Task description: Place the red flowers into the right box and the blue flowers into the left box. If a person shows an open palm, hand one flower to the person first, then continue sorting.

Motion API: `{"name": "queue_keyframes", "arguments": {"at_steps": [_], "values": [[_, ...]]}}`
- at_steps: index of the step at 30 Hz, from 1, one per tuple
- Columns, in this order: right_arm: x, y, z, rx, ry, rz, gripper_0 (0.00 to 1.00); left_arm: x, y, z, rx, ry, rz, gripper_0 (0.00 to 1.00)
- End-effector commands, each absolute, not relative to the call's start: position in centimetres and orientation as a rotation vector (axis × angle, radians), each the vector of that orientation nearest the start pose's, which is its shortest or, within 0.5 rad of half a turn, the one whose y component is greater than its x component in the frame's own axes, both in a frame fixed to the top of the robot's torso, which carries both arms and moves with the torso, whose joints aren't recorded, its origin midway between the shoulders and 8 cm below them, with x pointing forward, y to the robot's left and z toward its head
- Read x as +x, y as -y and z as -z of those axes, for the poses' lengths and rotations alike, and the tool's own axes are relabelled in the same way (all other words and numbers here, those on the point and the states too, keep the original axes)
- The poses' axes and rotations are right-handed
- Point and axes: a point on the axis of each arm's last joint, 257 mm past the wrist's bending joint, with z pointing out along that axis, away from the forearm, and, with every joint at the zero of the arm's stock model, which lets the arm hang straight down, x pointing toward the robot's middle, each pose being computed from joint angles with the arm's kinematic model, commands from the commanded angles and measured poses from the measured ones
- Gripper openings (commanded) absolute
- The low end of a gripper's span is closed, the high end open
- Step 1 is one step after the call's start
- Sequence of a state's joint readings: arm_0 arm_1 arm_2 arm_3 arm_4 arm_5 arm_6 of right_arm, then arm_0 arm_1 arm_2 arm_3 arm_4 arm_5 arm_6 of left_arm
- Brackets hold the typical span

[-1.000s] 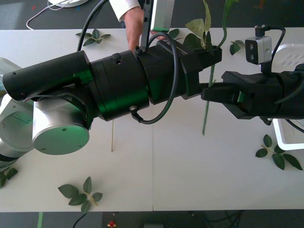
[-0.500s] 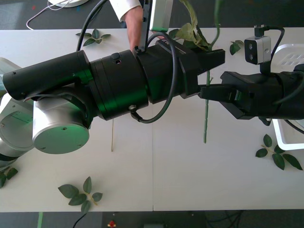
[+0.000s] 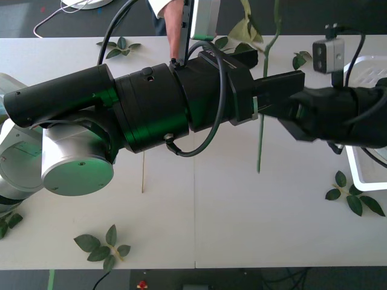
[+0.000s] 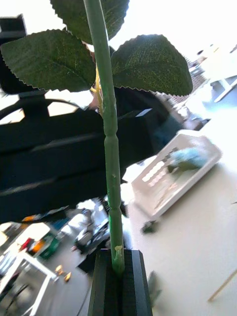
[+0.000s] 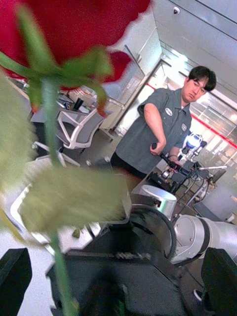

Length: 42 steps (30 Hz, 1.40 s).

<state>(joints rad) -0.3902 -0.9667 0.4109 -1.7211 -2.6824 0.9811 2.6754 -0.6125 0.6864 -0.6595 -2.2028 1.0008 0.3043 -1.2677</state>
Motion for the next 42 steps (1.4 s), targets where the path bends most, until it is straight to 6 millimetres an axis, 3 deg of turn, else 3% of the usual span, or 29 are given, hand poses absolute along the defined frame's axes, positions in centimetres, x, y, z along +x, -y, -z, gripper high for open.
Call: {"name": "queue_keyframes", "arguments": {"at_steps": [1,12,18,29,42], "values": [[39.9,8.7,-0.4,-0.803,-1.4,-1.39,0.0,35.5,10.0,-5.6,0.734,-1.363,1.232,1.0],[47.3,9.5,-3.5,-0.593,-1.384,-1.058,0.0,35.5,10.0,-5.6,0.734,-1.363,1.232,1.0],[50.0,8.5,-5.0,-0.55,-1.353,-0.95,0.0,35.5,10.0,-5.6,0.734,-1.363,1.232,1.0],[53.0,4.3,-7.8,-0.443,-1.315,-0.88,0.0,35.5,10.0,-5.6,0.734,-1.363,1.232,1.0],[54.4,3.7,-8.0,-0.414,-1.32,-0.85,0.0,35.5,10.0,-5.6,0.734,-1.363,1.232,1.0]]}}
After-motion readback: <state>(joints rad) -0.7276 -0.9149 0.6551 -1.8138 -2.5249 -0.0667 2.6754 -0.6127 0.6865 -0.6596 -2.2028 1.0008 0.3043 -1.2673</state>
